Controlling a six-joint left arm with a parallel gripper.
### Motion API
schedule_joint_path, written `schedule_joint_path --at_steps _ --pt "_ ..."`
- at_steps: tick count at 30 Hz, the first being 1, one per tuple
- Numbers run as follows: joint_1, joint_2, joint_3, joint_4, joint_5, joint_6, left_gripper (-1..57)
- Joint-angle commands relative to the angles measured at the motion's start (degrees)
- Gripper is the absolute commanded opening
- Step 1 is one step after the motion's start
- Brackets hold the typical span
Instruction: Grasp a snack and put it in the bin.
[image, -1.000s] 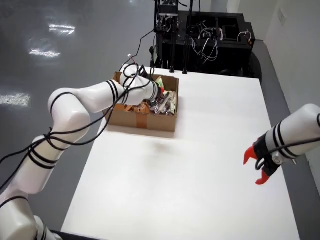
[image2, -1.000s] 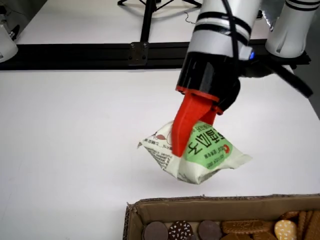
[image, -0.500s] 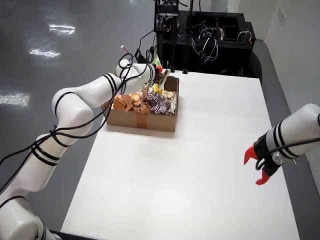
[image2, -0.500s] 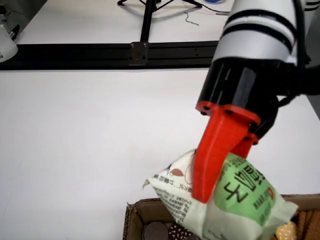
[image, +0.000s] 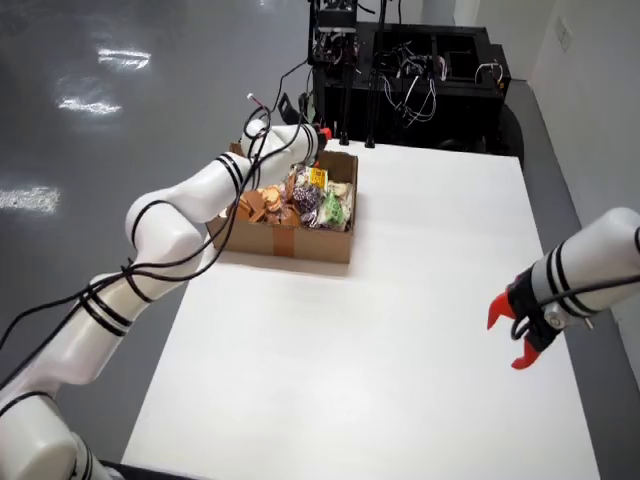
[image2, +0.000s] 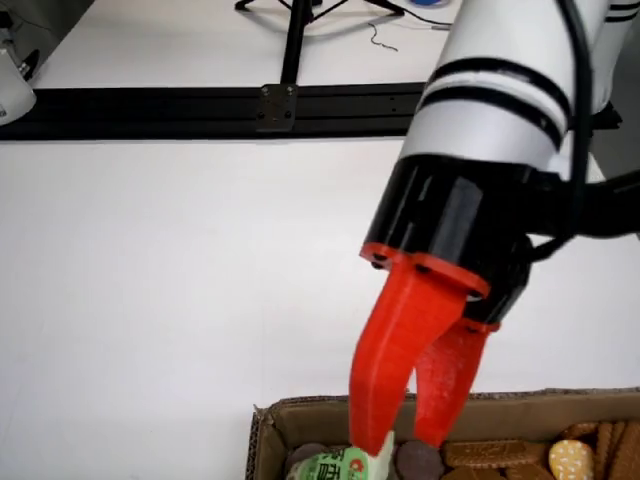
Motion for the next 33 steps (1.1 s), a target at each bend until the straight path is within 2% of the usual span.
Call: schedule_joint_path --at_steps 1,10,14,17,24,29,33 --pt "-0.9 1.9 -3.1 0.0 3.4 -0.4 30.0" --pt "-4.0 8.2 -13.4 0.3 15.1 -1.8 15.2" --pt "-5.8 12.9 -21.5 0.5 21.9 -1.6 7.3" --pt "-7.2 16.8 -28.5 0.5 27.0 -1.1 3.6" --pt "-9.9 20.3 -36.7 0.5 35.0 -1.4 0.5" --pt "-12.0 19.9 -38.6 0.3 38.2 -1.4 -0.1" --pt "-14.0 17.1 -36.1 0.2 39.5 -1.4 -0.3"
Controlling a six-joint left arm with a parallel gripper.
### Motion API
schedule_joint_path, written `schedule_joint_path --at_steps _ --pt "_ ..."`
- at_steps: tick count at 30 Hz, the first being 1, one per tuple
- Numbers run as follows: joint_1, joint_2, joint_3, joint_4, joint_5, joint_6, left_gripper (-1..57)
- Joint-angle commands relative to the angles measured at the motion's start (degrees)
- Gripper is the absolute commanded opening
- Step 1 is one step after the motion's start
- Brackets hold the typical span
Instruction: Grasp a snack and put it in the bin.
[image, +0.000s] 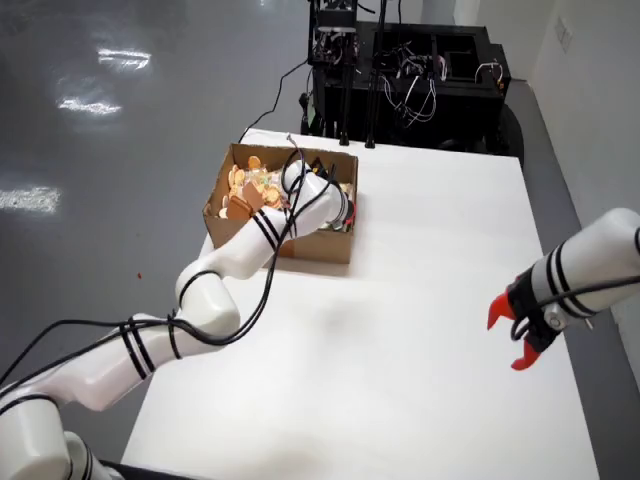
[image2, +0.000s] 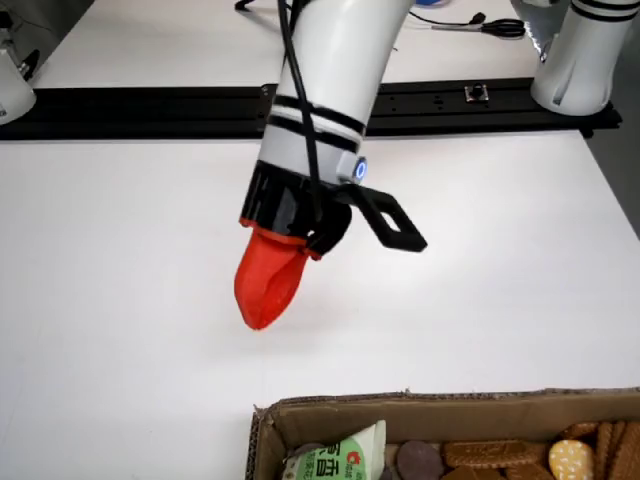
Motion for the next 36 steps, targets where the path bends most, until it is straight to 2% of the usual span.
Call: schedule_joint_path --at_steps 1,11,19,25,28,36 --pt "-2.1 -3.7 4.0 -0.1 1.0 0.0 -0.3" --pt "-7.4 -11.9 16.9 -0.1 3.1 -2.1 -0.4" --pt "-10.7 -14.8 22.6 -0.2 5.4 -6.5 -0.4" --pt "-13.5 -17.6 29.0 -0.4 4.9 -10.9 -0.4" --pt "-14.8 -21.4 36.7 -0.7 1.9 -13.8 -0.4" --pt "-16.6 -38.2 66.3 -1.1 -14.1 -24.1 -0.4"
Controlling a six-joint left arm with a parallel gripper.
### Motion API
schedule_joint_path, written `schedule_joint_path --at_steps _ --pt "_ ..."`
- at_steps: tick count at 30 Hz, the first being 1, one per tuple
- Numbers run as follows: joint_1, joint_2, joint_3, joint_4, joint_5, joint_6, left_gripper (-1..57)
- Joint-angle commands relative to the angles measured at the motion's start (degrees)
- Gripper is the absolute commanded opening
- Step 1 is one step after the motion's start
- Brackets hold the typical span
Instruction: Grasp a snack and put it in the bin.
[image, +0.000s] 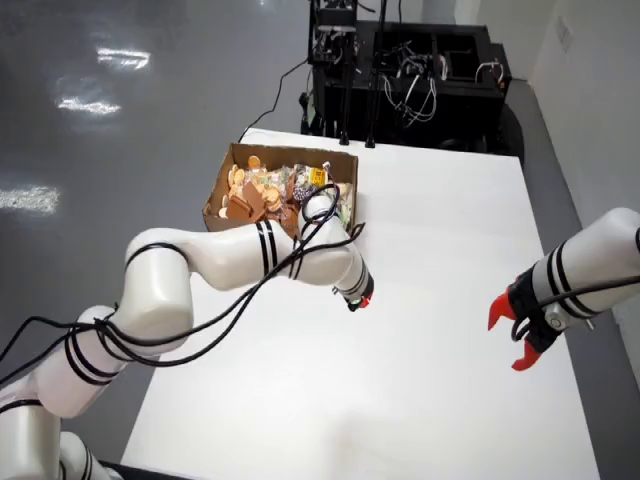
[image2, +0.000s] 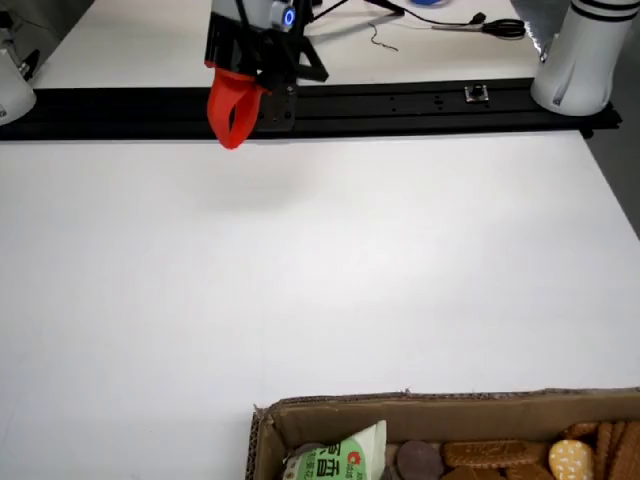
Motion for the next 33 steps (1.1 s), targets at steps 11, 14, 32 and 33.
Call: schedule_joint_path --at_steps 11,14,32,33 --pt "-1.1 -19.6 32.8 0.0 -22.9 -11.4 -0.4" --pt "-1.1 -20.0 34.3 0.0 -26.1 -12.5 -0.4" --pt "-0.5 -14.6 27.7 0.0 -22.1 -10.4 -0.4" --pt "-0.6 -14.3 27.1 0.0 -20.9 -10.1 -0.4"
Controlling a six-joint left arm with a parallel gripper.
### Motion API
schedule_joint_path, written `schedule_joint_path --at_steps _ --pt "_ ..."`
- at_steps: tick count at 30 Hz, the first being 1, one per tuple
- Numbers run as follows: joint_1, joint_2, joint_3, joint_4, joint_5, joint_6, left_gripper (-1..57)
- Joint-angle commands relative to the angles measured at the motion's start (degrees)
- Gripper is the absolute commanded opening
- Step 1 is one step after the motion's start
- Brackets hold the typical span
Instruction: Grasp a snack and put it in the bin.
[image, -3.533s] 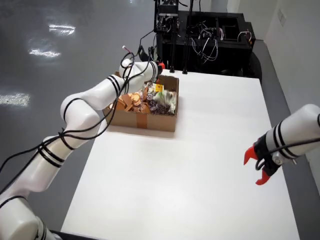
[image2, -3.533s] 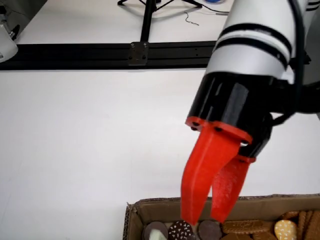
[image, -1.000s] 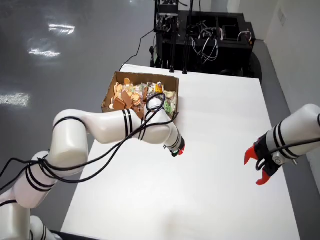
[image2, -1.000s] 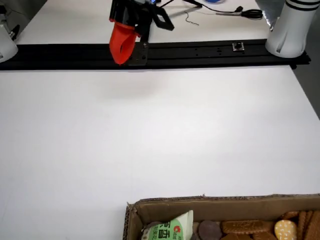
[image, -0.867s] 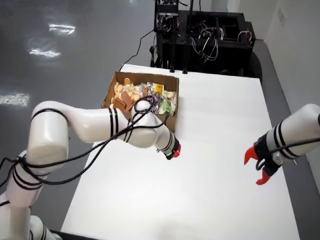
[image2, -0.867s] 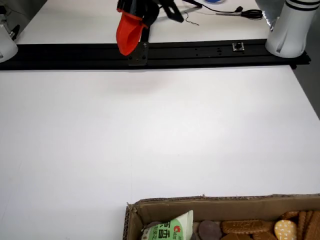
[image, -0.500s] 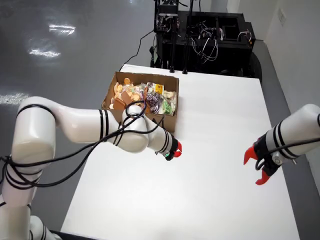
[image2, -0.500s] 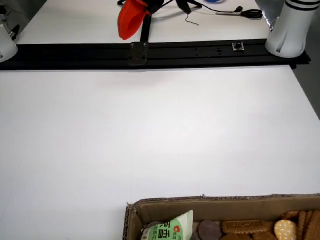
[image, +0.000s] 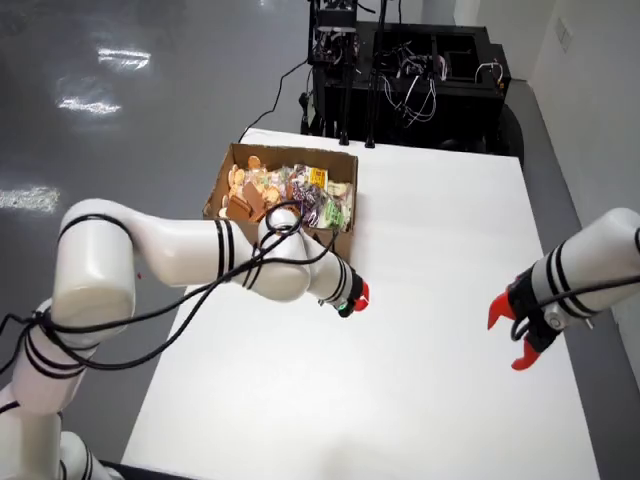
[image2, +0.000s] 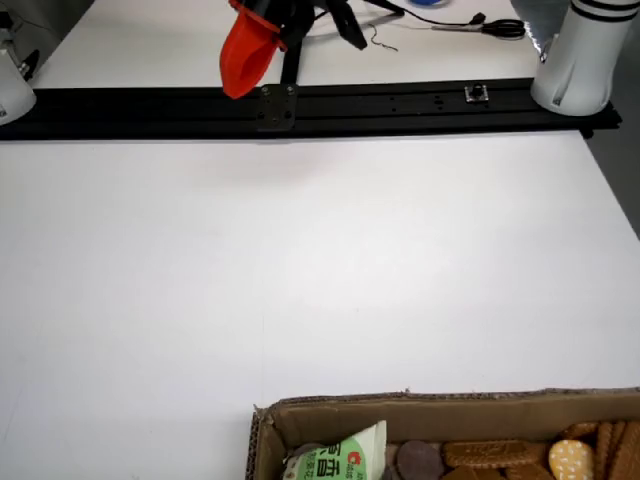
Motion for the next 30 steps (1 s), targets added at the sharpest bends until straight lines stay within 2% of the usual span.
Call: schedule_joint_path --at_steps 1,7,30 --pt "-0.4 1.8 -3.1 -0.1 5.6 2.0 -0.4" --pt "-0.9 2.5 -5.0 -0.1 9.1 3.2 -0.4" --pt "-3.9 -1.6 -5.9 -0.3 13.6 4.1 1.3"
